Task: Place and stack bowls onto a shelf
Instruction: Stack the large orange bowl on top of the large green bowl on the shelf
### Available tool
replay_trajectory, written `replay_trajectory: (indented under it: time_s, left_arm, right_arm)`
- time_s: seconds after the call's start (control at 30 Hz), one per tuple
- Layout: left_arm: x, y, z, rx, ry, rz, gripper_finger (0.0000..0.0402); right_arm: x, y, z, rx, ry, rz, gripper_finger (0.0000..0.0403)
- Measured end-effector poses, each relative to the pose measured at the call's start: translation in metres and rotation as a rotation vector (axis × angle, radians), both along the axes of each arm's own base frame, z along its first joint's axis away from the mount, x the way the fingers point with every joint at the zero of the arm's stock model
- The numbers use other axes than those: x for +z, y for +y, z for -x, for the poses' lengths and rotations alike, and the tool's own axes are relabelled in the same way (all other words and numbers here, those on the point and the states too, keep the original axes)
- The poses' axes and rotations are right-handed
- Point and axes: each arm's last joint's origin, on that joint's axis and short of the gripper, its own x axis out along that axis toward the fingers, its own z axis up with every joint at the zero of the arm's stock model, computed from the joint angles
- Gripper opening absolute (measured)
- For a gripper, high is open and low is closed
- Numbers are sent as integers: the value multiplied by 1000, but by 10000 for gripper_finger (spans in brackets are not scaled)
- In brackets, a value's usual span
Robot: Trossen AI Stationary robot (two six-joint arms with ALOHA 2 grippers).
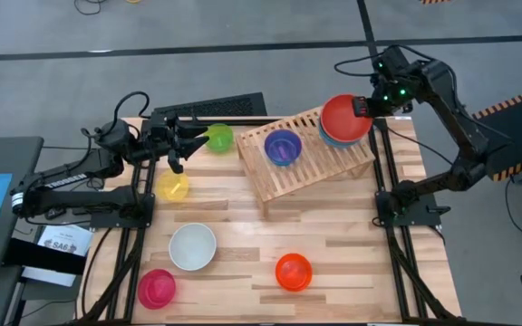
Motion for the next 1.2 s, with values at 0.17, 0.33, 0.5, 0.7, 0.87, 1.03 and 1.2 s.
replay_trajectory:
  time_s: [0.17, 0.33, 0.5, 0.7, 0.87, 1.03, 1.2]
  left_arm:
    - [0, 0, 0, 0, 0, 0, 157]
    - [0, 0, 0, 0, 0, 0, 157]
    - [0, 0, 0, 1, 0, -1, 157]
    - [0, 0, 0, 2, 0, 0, 157]
    - [0, 0, 0, 3, 2, 0, 157]
    - [0, 1, 0, 25, 0, 4, 157]
    - [0, 1, 0, 49, 1, -1, 157]
  right_arm:
    - [1, -3, -2, 2, -18, 31, 92]
    - [2, -3, -2, 25, -21, 39, 159]
    - [9, -4, -2, 35, -42, 87, 234]
    - [30, 2, 9, 45, -55, 152, 265]
    - [39, 20, 21, 47, -22, 234, 217]
    - [32, 38, 28, 58, -65, 337, 66]
    - [12, 50, 32, 43, -175, 450, 22]
